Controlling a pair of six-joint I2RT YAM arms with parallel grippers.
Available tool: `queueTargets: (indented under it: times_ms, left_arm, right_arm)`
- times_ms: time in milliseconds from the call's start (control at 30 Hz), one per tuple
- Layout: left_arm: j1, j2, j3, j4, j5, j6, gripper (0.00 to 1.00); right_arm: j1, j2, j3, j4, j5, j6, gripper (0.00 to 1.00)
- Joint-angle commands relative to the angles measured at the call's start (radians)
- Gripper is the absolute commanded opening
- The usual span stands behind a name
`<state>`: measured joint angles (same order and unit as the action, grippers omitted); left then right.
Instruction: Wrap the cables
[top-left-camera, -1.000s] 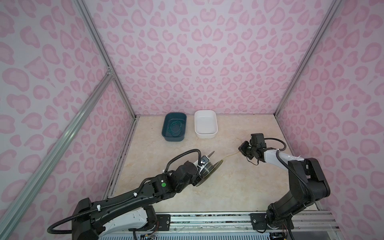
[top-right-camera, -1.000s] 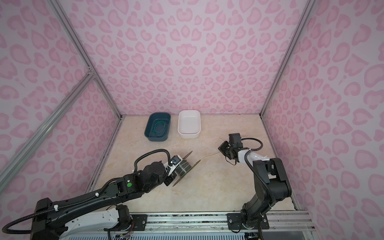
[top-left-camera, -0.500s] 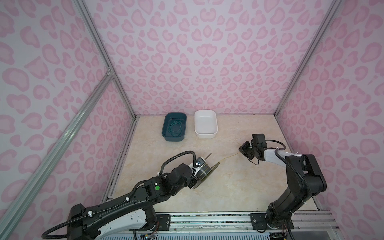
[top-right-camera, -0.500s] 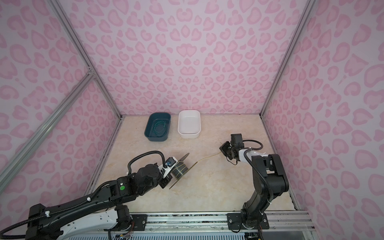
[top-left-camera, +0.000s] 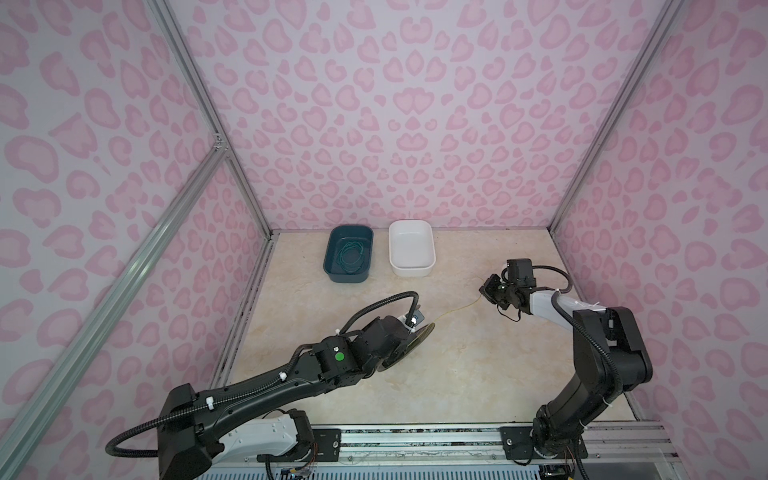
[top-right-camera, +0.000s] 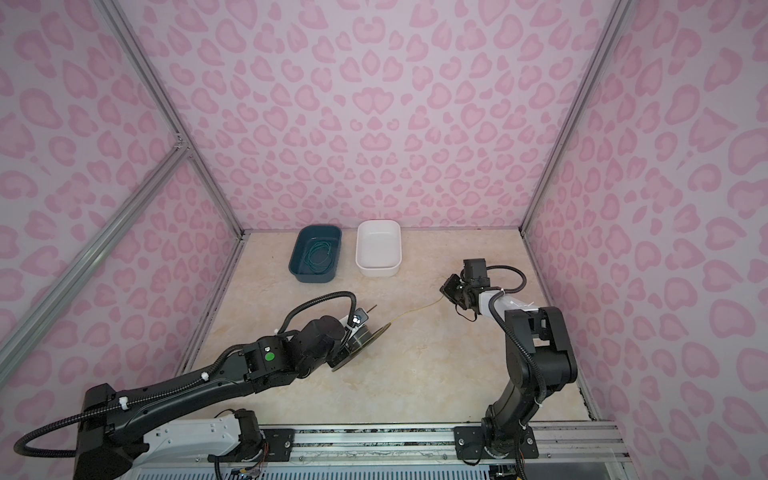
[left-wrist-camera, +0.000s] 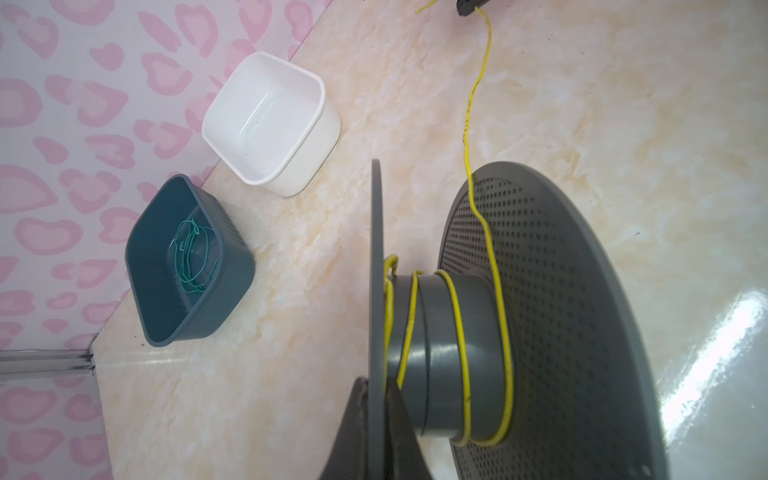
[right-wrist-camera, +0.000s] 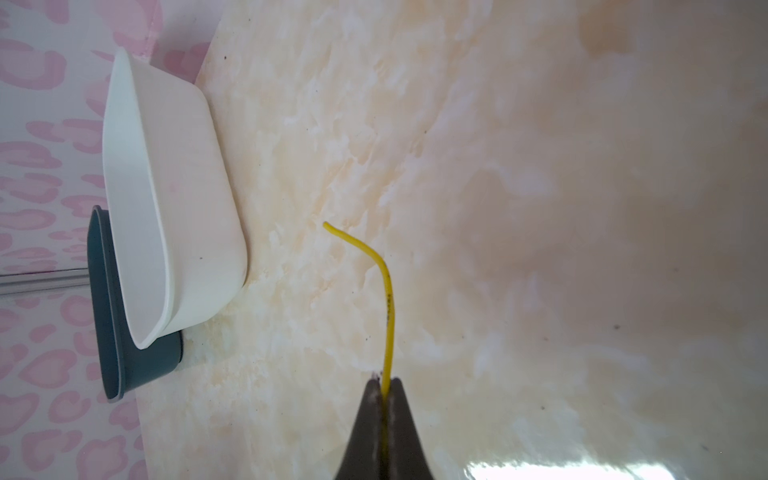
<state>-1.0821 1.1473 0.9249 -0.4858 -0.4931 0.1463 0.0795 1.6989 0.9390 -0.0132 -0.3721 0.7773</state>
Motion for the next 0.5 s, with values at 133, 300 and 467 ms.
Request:
queueTargets:
  times_ms: [133, 300, 467]
  left_arm:
    - [0.001, 0.033, 0.064, -0.037, -0.04, 0.061, 0.04]
    - [0.0, 0.051, 0.067, -0.038, -0.003, 0.06, 0.04]
    - [0.001, 0.093, 0.102, -0.09, 0.03, 0.067, 0.04]
  right_arm:
    - [0.009, -0.021, 0.014, -0.042, -0.014, -0.067, 0.04]
    - [0.019, -0.032, 0.025, -0.051, -0.044, -0.079, 0.07]
    - [0.032, -0.054, 0.049, -0.081, -0.068, -0.102, 0.11]
